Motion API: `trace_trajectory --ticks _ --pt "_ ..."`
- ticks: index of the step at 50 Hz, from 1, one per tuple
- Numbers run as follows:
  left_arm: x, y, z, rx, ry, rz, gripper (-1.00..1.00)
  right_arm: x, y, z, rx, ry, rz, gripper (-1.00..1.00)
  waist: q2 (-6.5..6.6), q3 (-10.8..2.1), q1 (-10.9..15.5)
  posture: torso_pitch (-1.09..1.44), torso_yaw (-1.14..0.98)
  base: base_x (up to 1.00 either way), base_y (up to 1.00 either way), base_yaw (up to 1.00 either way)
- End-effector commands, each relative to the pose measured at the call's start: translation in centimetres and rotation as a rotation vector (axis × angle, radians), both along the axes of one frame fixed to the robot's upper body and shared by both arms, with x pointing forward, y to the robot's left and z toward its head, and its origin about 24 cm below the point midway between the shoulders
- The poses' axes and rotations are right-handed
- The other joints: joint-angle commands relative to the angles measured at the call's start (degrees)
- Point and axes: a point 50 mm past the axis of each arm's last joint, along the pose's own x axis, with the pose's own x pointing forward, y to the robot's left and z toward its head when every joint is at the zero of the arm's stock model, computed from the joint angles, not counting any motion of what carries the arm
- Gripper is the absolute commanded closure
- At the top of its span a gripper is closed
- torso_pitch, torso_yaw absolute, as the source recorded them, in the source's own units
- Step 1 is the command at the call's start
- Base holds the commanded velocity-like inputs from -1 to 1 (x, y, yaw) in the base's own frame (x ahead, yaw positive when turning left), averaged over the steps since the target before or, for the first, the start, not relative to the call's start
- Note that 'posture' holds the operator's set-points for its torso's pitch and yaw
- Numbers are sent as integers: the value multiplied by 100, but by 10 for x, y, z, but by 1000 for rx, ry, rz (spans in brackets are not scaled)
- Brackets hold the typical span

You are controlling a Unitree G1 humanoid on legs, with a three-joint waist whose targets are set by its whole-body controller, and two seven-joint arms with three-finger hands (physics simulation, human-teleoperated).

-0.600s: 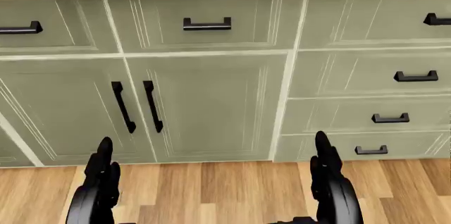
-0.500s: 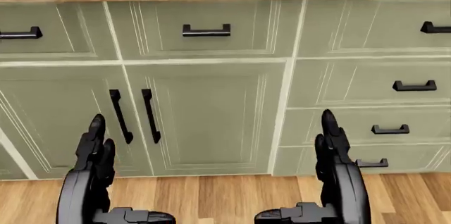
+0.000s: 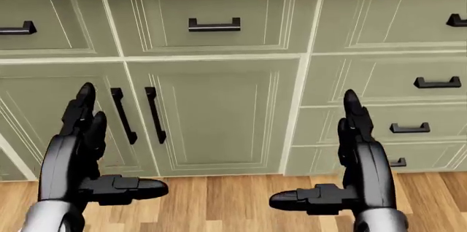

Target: Push down the lever of the toaster to turn it on.

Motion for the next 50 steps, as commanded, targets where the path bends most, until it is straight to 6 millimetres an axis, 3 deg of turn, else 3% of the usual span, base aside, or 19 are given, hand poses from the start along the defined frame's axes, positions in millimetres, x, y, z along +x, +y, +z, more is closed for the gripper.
trace_trajectory --ticks 1,7,15,19,34,39,40,45,47,49,50 --pt "7 0 31 1 -73 0 -100 6 -1 31 -10 -65 4 -100 3 -127 -3 0 0 0 0 0" --pt "19 6 65 8 -89 22 -100 15 0 78 -39 -77 20 -100 10 -109 -4 0 0 0 0 0" --pt "37 19 141 4 -131 55 -100 29 -5 140 -64 -125 -5 -100 18 -53 -7 0 0 0 0 0" --pt "43 21 164 4 -146 57 -100 33 -8 157 -72 -102 -14 -100 30 -16 -1 0 0 0 0 0" --pt "56 23 214 -3 -185 51 -100 46 -10 241 -133 -205 -3 -100 52 90 -6 0 0 0 0 0" --pt "56 22 225 -11 -200 44 -100 47 -9 246 -153 -211 1 -100 48 104 -6 0 0 0 0 0" --pt "55 20 227 -10 -203 40 -100 47 -9 246 -154 -209 0 -100 70 -31 -18 0 0 0 9 0" --pt "56 21 234 -11 -211 40 -100 46 -10 258 -152 -224 -2 -100 72 -15 -32 0 0 0 17 0" --pt "55 20 234 -16 -211 38 -100 45 -10 257 -157 -222 0 -100 182 -16 -38 0 0 0 21 0" --pt "57 21 232 -15 -208 40 -100 45 -11 258 -158 -223 -3 -100 426 32 -67 0 0 0 21 0" --pt "57 21 233 -15 -209 39 -100 45 -11 258 -157 -224 -4 -100 341 35 -85 0 0 0 21 0"
